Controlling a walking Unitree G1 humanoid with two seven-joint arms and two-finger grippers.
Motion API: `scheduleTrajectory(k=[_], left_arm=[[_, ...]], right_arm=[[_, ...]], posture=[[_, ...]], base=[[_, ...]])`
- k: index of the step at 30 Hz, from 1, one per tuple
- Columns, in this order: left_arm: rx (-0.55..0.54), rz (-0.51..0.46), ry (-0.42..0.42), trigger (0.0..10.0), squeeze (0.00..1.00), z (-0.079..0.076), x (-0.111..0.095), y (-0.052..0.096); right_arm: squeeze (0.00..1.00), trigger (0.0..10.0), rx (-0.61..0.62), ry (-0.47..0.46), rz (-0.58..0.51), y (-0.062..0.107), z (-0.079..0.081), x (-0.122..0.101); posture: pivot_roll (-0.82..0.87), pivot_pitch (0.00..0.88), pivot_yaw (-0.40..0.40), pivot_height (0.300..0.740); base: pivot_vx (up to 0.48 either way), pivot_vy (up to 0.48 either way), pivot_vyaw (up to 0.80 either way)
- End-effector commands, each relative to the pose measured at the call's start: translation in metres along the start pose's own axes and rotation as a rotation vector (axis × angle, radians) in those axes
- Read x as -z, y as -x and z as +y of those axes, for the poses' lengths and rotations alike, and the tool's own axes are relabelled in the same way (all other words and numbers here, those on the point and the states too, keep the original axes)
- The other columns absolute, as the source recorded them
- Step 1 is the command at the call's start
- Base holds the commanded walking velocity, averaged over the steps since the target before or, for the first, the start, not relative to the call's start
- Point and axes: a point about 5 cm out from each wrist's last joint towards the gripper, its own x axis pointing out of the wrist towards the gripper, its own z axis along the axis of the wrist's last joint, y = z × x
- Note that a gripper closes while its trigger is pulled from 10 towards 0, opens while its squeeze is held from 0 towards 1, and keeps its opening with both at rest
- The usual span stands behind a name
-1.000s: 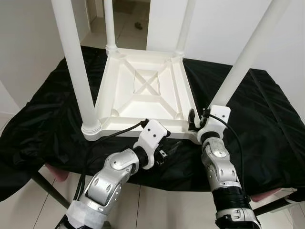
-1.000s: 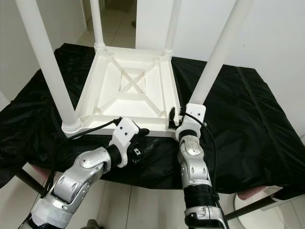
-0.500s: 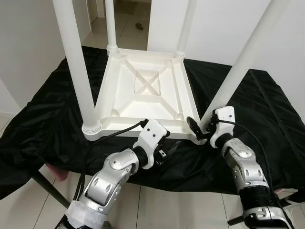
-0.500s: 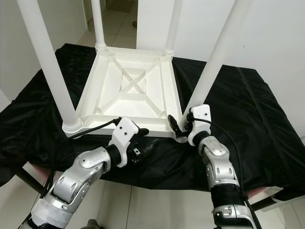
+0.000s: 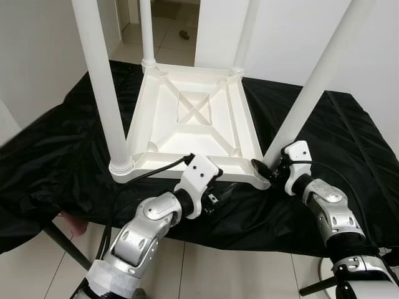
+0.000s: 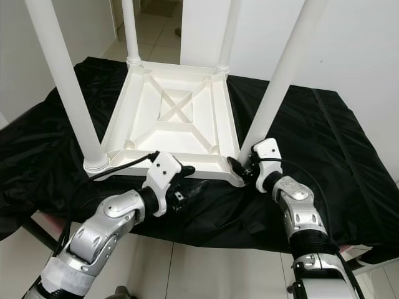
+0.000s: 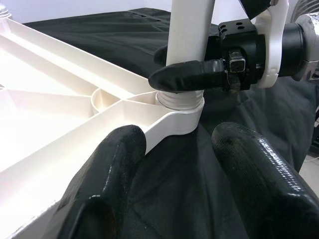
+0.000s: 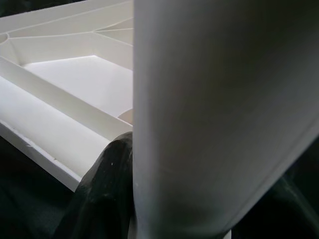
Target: Building children table
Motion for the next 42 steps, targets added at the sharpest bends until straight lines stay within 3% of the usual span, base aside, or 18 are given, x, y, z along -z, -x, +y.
scheduleTrajectory(k=[1, 6, 9, 14, 16, 18, 20, 21, 25, 26, 28, 37, 38, 39, 40, 41, 42], left_arm=[[0.04, 0.023, 0.0, 10.0, 0.0, -0.003, 0.006, -0.002], [0.052, 0.047, 0.0, 10.0, 0.0, -0.007, 0.016, 0.001], [0.045, 0.057, 0.008, 10.0, 0.0, -0.009, 0.021, 0.003], [0.003, 0.061, -0.016, 10.0, 0.0, -0.006, 0.02, 0.003], [-0.028, 0.051, -0.019, 10.0, 0.0, -0.002, 0.018, 0.002], [-0.028, 0.051, -0.019, 10.0, 0.0, -0.002, 0.018, 0.002], [-0.054, 0.043, -0.022, 10.0, 0.0, 0.0, 0.017, 0.001], [-0.054, 0.043, -0.022, 10.0, 0.0, 0.0, 0.017, 0.001], [-0.083, 0.022, -0.025, 10.0, 0.0, 0.002, 0.013, -0.002], [-0.083, 0.022, -0.025, 10.0, 0.0, 0.002, 0.013, -0.002], [-0.09, 0.017, -0.026, 10.0, 0.0, 0.002, 0.012, -0.003], [-0.126, 0.001, -0.019, 10.0, 0.0, 0.007, 0.009, -0.004], [-0.129, 0.0, -0.02, 10.0, 0.0, 0.007, 0.009, -0.004], [-0.134, 0.0, -0.023, 10.0, 0.0, 0.008, 0.01, -0.003], [-0.138, 0.0, -0.025, 10.0, 0.0, 0.009, 0.01, -0.003], [-0.141, 0.0, -0.025, 10.0, 0.0, 0.009, 0.01, -0.002], [-0.141, 0.0, -0.025, 10.0, 0.0, 0.009, 0.01, -0.002]], right_arm=[[0.0, 0.0, -0.033, 0.043, -0.003, -0.004, 0.004, -0.002], [0.0, 0.0, 0.008, 0.044, -0.017, -0.004, 0.004, -0.001], [0.0, 0.0, 0.102, 0.034, -0.042, -0.005, 0.004, -0.001], [0.0, 0.0, 0.167, -0.004, -0.071, -0.01, 0.012, -0.002], [0.0, 0.0, 0.269, -0.058, -0.074, -0.015, 0.017, -0.001], [0.0, 0.0, 0.269, -0.058, -0.074, -0.015, 0.017, -0.001], [0.0, 0.0, 0.382, -0.114, -0.066, -0.018, 0.021, 0.001], [0.0, 0.0, 0.382, -0.114, -0.066, -0.018, 0.021, 0.001], [0.0, 0.0, 0.718, -0.168, 0.017, -0.017, 0.032, 0.01], [0.0, 0.0, 0.718, -0.168, 0.017, -0.017, 0.032, 0.01], [0.0, 0.0, 0.831, -0.183, 0.042, -0.014, 0.035, 0.013], [0.0, 0.0, 0.813, -0.192, 0.043, -0.023, 0.048, 0.008], [0.0, 0.3, 0.809, -0.193, 0.052, -0.023, 0.049, 0.008], [0.0, 10.0, 0.798, -0.203, 0.047, -0.024, 0.05, 0.007], [0.0, 10.0, 0.781, -0.212, 0.035, -0.025, 0.05, 0.006], [1.0, 10.0, 0.763, -0.217, 0.017, -0.026, 0.051, 0.004], [1.0, 10.0, 0.763, -0.217, 0.017, -0.026, 0.051, 0.004]], posture=[[0.04, 0.0, -0.049, 0.74], [0.03, 0.0, -0.046, 0.74], [0.03, 0.003, -0.043, 0.74], [0.03, 0.004, -0.043, 0.74], [0.03, 0.002, -0.045, 0.74], [0.03, 0.002, -0.045, 0.74], [0.03, 0.0, -0.05, 0.74], [0.03, 0.0, -0.05, 0.74], [0.04, 0.0, -0.053, 0.74], [0.04, 0.0, -0.053, 0.74], [0.04, 0.0, -0.054, 0.74], [0.04, 0.0, -0.065, 0.74], [0.05, 0.0, -0.068, 0.74], [0.05, 0.0, -0.072, 0.74], [0.05, 0.0, -0.072, 0.74], [0.05, 0.0, -0.075, 0.74], [0.05, 0.0, -0.075, 0.74]], base=[[0.0, 0.0, 0.0], [0.0, 0.0, 0.0], [0.0, 0.0, 0.0], [0.0, 0.0, 0.0], [0.0, 0.0, 0.0], [0.0, 0.0, 0.0], [0.0, 0.0, 0.0], [0.0, 0.0, 0.0], [0.0, 0.0, 0.0], [0.0, 0.0, 0.0], [0.0, 0.0, 0.0], [0.0, 0.0, 0.0], [0.0, 0.0, 0.0], [0.0, 0.0, 0.0], [0.0, 0.0, 0.0], [0.0, 0.0, 0.0], [0.0, 0.0, 0.0]])
